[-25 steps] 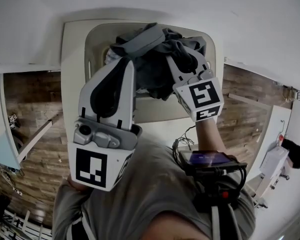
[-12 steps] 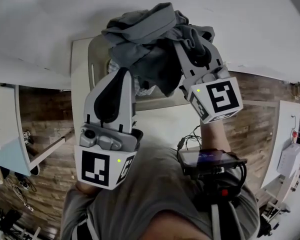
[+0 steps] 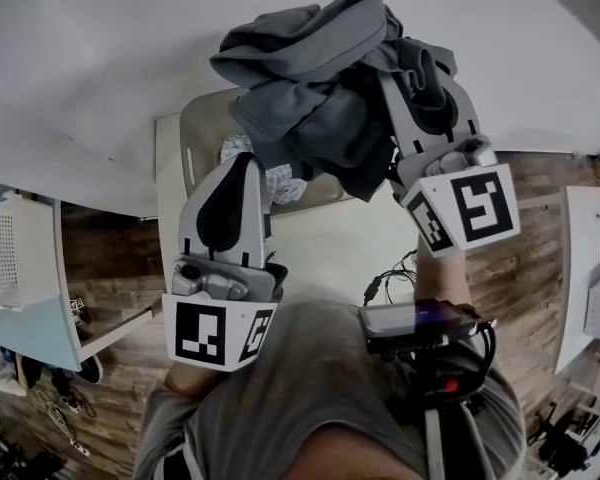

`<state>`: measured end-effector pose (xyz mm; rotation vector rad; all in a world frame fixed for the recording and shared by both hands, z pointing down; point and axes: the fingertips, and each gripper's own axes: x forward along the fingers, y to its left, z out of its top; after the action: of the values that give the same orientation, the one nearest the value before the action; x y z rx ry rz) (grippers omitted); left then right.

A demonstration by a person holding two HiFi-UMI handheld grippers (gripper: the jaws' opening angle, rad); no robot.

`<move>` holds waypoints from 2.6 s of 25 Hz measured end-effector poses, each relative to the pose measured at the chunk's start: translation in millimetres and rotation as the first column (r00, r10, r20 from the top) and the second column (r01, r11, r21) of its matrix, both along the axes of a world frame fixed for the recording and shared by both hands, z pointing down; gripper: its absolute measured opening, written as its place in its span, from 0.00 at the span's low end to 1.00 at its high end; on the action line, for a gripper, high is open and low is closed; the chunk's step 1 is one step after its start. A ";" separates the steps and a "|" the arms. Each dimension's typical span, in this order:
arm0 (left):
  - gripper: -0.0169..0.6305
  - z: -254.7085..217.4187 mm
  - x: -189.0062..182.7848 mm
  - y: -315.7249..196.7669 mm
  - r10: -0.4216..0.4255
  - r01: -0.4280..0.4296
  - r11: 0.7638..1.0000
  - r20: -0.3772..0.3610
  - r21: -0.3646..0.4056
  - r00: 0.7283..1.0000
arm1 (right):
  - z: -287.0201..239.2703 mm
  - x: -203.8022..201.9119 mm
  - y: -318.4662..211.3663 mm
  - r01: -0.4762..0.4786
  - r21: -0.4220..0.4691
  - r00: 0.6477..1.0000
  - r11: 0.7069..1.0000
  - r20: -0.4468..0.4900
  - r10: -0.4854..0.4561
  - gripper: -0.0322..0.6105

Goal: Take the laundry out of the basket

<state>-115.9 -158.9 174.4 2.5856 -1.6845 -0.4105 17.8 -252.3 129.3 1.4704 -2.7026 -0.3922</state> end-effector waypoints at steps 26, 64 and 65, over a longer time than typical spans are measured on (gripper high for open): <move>0.04 -19.0 132.3 49.4 0.261 -0.263 0.964 0.043 0.046 0.964 | 21.1 188.4 145.6 -0.363 0.012 0.931 0.932 -0.028 0.363 0.15; 0.04 21.9 126.9 55.3 0.090 -0.082 0.995 0.150 -0.057 0.985 | 318.1 136.9 110.4 -0.152 -0.489 0.976 0.859 -0.213 0.051 0.29; 0.04 20.8 124.3 55.4 0.083 -0.076 0.996 0.144 -0.053 0.986 | 316.1 135.0 110.4 -0.142 -0.498 0.975 0.856 -0.221 0.034 0.32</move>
<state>8.4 -103.6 195.2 2.6972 -1.6032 -0.1797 152.8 -141.8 445.4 1.3022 -2.3102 0.1696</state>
